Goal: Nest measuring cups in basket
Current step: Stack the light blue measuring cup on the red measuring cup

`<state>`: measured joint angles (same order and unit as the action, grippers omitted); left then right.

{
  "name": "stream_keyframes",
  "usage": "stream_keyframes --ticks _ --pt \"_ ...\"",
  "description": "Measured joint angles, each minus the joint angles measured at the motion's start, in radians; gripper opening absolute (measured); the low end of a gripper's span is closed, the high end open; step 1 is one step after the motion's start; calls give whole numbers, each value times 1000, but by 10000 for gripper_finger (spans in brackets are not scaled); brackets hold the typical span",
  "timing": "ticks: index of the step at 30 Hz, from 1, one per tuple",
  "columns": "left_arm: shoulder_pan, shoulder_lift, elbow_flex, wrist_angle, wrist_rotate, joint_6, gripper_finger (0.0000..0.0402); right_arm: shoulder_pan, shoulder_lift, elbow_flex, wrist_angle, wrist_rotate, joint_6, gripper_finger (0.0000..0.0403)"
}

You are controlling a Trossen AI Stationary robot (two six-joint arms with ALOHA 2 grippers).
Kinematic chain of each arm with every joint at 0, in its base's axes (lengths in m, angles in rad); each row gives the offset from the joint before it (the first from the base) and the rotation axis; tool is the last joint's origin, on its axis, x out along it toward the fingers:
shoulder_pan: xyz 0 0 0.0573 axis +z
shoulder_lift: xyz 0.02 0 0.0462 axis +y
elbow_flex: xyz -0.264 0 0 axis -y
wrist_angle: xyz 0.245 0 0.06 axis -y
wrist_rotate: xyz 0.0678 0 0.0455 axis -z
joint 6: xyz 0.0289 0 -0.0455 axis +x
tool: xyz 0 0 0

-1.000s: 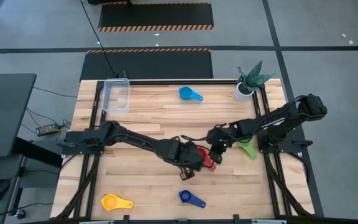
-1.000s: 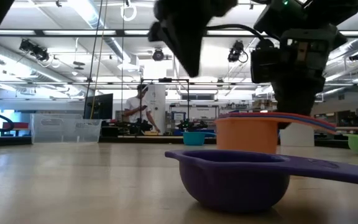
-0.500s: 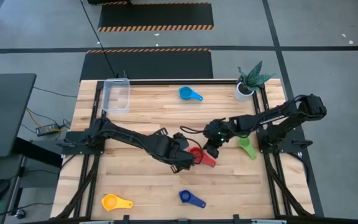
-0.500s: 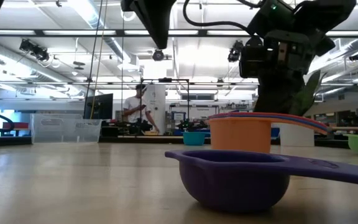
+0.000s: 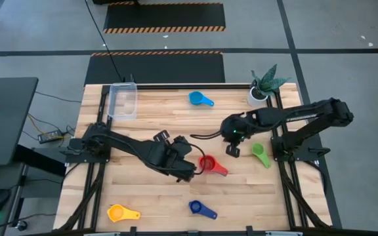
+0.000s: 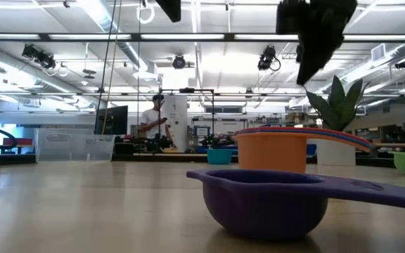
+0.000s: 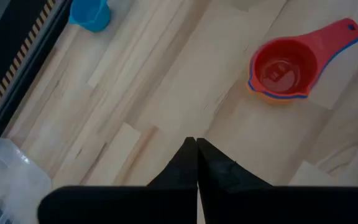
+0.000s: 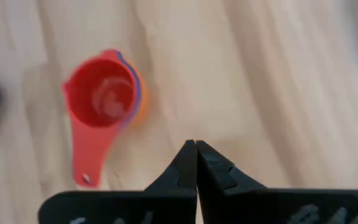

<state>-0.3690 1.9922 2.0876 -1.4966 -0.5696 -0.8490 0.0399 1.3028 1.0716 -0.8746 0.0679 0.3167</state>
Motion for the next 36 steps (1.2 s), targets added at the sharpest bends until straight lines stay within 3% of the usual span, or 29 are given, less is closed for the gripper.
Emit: stream_keyframes --ticks 4,12,21,30,32,36 --pt "0 -29 0 -22 0 3 2 16 -4 121 -168 69 -16 0" --pt "45 -40 0 -74 -8 28 2 60 -17 320 -335 120 -87 1" --pt "165 -33 0 -67 -7 308 7 79 -23 541 -495 283 -118 1" --pt "383 -33 0 -29 0 595 62 48 -22 675 -513 369 -86 2" --pt "440 -33 0 7 43 678 73 32 -22 688 -512 387 -61 2" --pt "574 -23 0 135 234 784 92 -5 -22 715 -510 392 1 2"
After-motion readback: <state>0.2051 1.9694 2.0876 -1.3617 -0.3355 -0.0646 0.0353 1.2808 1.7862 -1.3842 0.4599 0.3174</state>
